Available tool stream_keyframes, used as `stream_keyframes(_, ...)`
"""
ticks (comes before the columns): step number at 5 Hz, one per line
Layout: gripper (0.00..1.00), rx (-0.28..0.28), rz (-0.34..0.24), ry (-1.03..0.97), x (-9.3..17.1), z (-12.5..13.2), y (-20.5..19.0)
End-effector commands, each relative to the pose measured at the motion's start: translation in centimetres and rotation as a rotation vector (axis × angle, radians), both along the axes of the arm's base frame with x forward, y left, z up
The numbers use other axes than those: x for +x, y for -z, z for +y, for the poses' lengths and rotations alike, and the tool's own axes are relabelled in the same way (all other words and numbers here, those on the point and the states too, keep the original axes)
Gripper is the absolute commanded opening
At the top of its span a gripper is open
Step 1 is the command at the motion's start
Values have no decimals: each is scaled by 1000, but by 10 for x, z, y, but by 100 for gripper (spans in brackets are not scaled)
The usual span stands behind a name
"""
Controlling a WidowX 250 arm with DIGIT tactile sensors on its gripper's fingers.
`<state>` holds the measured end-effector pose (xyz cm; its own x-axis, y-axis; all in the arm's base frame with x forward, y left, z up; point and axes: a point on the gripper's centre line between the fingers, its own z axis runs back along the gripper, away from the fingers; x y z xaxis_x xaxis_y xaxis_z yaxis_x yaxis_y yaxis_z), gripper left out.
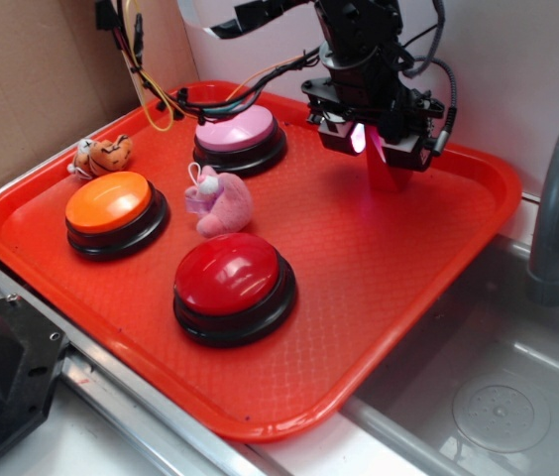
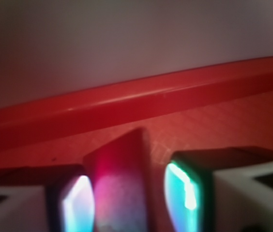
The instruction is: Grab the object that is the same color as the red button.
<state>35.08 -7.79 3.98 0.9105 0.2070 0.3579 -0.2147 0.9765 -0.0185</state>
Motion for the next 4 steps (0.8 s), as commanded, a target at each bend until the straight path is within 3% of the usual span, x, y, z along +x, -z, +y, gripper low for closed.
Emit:
stream_keyframes(1, 0, -26, 35, 68, -9, 5, -34)
stream_keyframes(2, 0, -58, 80, 84, -26, 19, -61)
stream_keyframes(3, 0, -69, 192, 147, -54, 38, -96)
stream_keyframes(4, 0, -78, 268, 175, -84, 55, -125)
